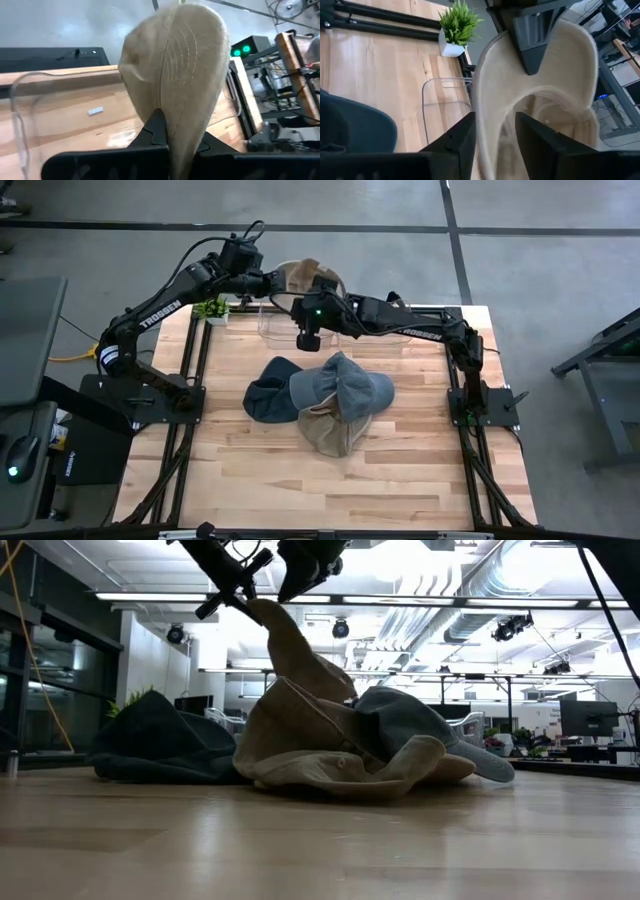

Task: Pick & Place hat
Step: Put the left brown cap into the left transparent bin

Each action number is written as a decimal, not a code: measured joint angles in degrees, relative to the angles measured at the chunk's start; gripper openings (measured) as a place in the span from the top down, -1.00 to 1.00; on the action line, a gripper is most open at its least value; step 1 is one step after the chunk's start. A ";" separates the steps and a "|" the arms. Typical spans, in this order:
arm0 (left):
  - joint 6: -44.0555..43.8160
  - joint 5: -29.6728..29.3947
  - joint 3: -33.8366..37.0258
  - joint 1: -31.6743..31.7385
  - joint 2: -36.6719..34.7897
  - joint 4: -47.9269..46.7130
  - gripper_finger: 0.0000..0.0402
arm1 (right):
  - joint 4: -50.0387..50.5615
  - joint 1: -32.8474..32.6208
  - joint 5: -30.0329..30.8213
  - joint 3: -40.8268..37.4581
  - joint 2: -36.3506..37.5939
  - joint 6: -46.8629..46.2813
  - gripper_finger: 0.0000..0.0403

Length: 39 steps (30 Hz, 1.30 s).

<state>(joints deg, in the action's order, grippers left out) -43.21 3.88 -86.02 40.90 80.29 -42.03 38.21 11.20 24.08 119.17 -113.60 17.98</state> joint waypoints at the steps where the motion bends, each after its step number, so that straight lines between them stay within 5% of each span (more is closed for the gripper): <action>1: 0.33 -0.58 0.02 0.01 -0.24 -0.28 1.00 | 0.79 -0.02 0.21 0.00 0.35 -0.12 0.30; 8: 2.76 -0.96 0.02 2.87 -2.80 -1.42 1.00 | 7.24 0.34 -0.09 0.00 4.88 -5.63 0.27; 12: 4.04 0.17 0.04 4.51 -3.62 -2.07 1.00 | 11.62 2.55 0.17 0.00 6.51 -10.72 0.49; 16: 4.39 2.01 0.04 5.31 -3.76 -1.96 1.00 | 15.36 6.63 -5.01 0.00 6.58 -15.76 0.91; 24: 5.47 1.79 0.04 5.27 -3.74 -1.23 1.00 | 17.96 14.59 -11.47 -0.06 5.92 -20.49 0.99; 32: 5.45 2.03 0.04 5.27 -3.74 -0.42 1.00 | 5.73 23.05 -27.26 -14.14 5.38 -27.82 1.00; 39: 5.43 3.23 0.04 5.26 -3.74 -0.26 1.00 | -8.67 26.87 -33.81 -26.08 5.59 -36.22 1.00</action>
<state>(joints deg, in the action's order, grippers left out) -37.78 7.11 -85.97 46.16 76.55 -42.29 29.54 38.07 -9.73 93.10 -108.01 -18.24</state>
